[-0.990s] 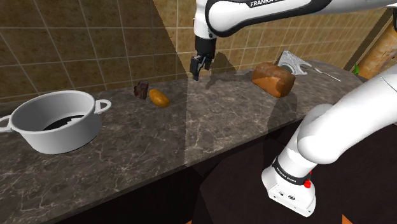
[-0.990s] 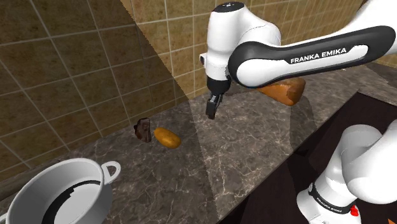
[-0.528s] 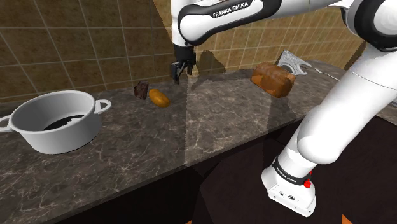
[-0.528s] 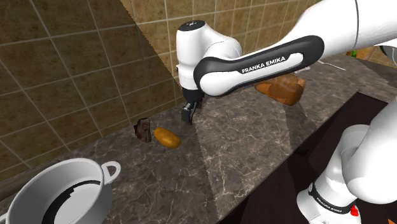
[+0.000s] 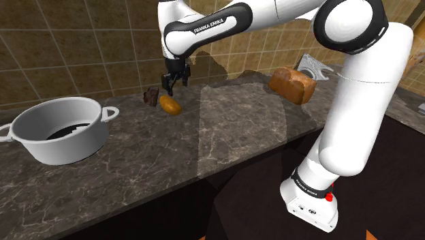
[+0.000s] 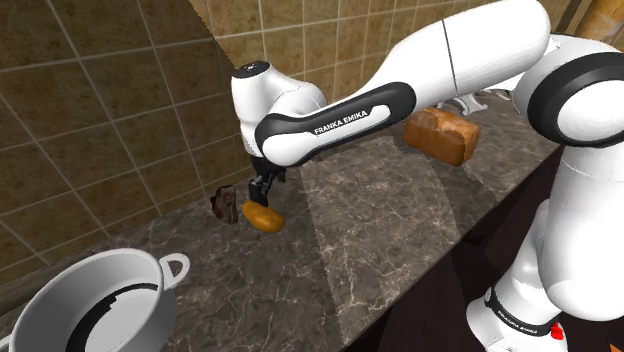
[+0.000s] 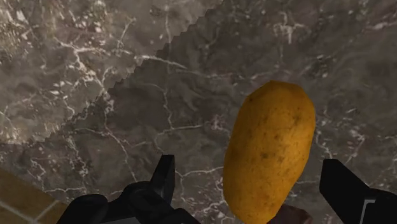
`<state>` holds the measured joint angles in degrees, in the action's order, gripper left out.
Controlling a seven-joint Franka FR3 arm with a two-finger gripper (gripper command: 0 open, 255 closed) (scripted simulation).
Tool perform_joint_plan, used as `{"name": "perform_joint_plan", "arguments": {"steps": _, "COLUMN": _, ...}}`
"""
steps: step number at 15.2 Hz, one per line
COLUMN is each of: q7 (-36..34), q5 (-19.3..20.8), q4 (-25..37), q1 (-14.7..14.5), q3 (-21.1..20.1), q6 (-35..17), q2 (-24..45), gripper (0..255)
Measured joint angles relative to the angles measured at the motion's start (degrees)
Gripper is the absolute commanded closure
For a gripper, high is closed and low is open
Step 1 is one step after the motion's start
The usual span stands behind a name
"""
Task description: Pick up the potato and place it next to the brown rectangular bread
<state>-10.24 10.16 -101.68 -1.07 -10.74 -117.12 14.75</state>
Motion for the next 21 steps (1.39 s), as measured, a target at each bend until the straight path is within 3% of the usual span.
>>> {"name": "perform_joint_plan", "arguments": {"steps": 6, "q7": -2.45, "q5": 1.43, "q4": 15.81, "q1": -2.32, "q3": 0.33, "q6": 2.82, "q2": 14.22, "gripper": 0}}
{"name": "perform_joint_plan", "arguments": {"steps": 20, "q7": -3.04, "q5": 2.16, "q4": 15.08, "q1": -2.37, "q3": 0.82, "q6": -1.57, "q2": 17.97, "gripper": 0}}
{"name": "perform_joint_plan", "arguments": {"steps": 21, "q7": -3.04, "q5": 2.16, "q4": 15.08, "q1": -2.37, "q3": 0.82, "q6": -1.57, "q2": 17.97, "gripper": 255}}
